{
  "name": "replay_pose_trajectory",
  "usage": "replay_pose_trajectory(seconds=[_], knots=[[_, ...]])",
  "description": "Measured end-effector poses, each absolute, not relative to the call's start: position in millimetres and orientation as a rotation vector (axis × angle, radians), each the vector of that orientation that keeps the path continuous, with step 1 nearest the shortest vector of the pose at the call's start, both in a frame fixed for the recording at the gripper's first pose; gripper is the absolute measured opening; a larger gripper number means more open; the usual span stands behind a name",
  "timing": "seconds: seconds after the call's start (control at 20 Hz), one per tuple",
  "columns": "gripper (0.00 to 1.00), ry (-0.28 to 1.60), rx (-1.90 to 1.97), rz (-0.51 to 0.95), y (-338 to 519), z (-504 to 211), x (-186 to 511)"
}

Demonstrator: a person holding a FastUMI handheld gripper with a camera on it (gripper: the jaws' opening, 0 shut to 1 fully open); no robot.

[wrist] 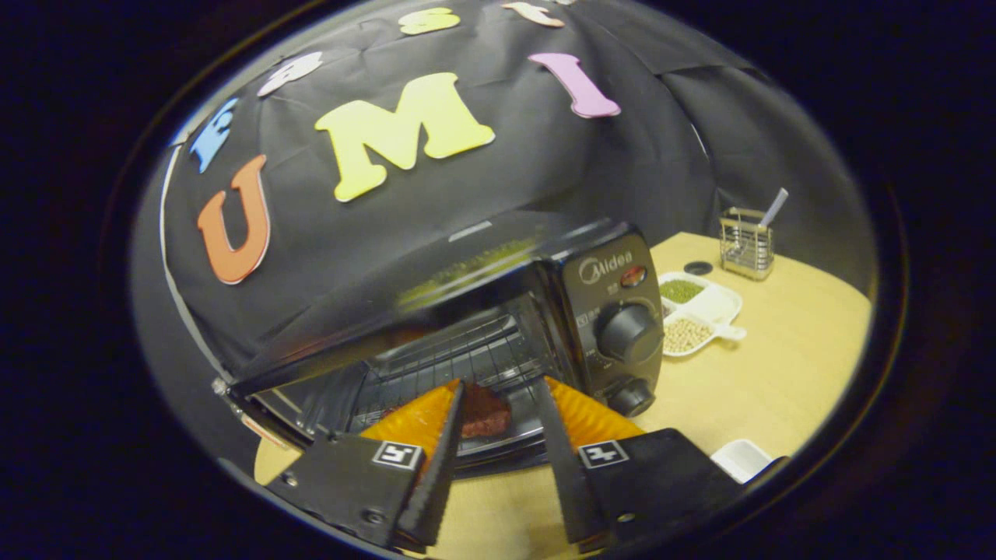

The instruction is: Open the toaster oven, put the food inside, and close the toaster oven door.

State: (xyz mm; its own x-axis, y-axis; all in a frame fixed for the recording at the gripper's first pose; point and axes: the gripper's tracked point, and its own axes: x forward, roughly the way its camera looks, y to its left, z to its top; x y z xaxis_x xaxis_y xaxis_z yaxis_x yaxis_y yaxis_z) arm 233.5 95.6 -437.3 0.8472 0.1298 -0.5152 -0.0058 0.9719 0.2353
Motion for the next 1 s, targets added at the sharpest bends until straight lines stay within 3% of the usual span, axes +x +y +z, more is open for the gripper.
replay_pose_trajectory(seconds=[0.05, 0.2, 0.6, 1.0], knots=[[0.77, 0.531, 0.165, 0.074, 92, -428, 229], [0.91, 0.452, -0.002, 0.103, 96, -403, 209], [0.98, 0.390, -0.176, 0.231, 120, -383, 111], [1.00, 0.534, -0.221, 0.249, 113, -438, 44]])
